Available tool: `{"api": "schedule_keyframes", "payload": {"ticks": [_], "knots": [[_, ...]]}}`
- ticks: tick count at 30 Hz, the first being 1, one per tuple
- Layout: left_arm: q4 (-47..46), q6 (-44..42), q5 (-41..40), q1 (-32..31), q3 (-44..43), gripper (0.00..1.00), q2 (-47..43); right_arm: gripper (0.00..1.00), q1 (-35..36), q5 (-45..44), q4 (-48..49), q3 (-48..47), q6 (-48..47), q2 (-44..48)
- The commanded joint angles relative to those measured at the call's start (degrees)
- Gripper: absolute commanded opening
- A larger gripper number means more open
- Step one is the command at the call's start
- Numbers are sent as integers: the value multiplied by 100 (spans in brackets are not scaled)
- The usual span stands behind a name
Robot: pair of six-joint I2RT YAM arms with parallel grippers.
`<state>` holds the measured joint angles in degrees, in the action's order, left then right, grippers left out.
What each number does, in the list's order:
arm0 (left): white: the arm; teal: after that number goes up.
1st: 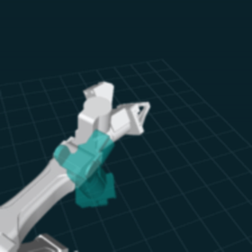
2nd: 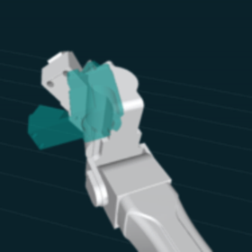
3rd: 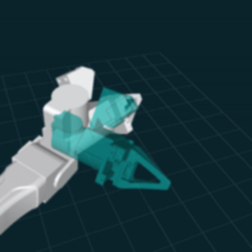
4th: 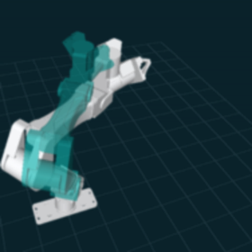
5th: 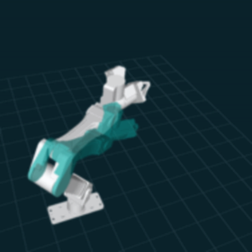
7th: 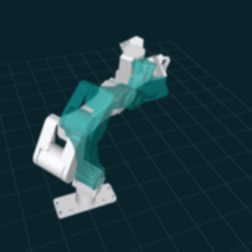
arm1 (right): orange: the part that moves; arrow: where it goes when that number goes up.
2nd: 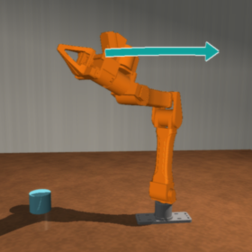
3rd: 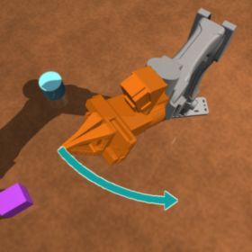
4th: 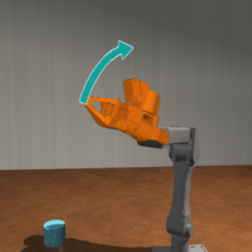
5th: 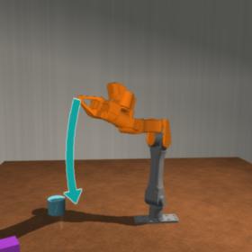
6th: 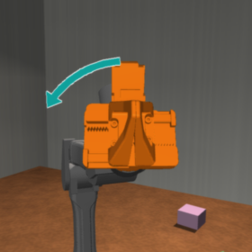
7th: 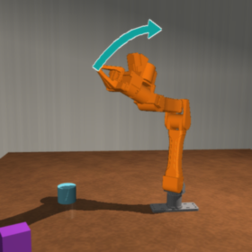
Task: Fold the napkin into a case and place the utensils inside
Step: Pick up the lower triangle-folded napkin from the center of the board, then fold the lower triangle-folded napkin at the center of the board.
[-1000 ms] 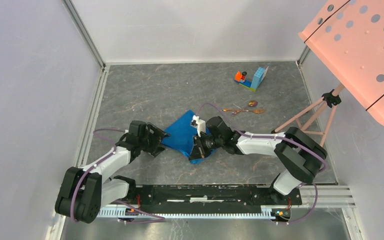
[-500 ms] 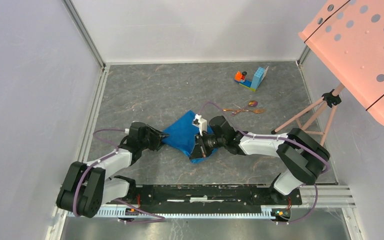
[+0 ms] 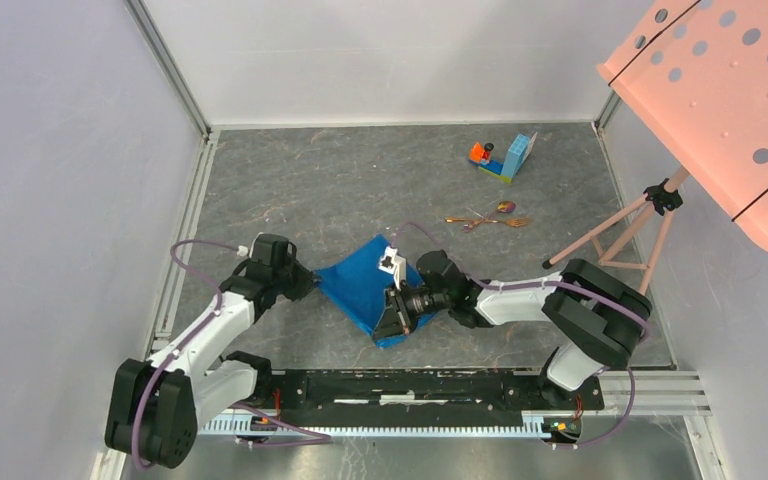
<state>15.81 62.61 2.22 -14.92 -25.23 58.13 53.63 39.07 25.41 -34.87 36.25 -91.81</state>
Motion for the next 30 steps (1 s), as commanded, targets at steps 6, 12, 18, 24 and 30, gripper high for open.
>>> {"api": "schedule_keyframes", "payload": {"ticks": [6,12,18,24,30], "knots": [[1712,-480,-1124,-478,-1580,2,919,0,-175,884,1567,791,774,-219],[2818,154,-2039,-1211,-2832,2,2318,0,-469,991,1450,1061,478,-214],[4139,576,-2878,-1860,-4454,2,3729,0,-650,855,889,1095,-93,-209],[4646,662,-3013,-2181,-5346,2,4749,0,-798,780,601,1080,-349,-184],[4646,536,-3042,-2209,-5567,2,5187,5,-905,598,345,990,-688,-16]]}}
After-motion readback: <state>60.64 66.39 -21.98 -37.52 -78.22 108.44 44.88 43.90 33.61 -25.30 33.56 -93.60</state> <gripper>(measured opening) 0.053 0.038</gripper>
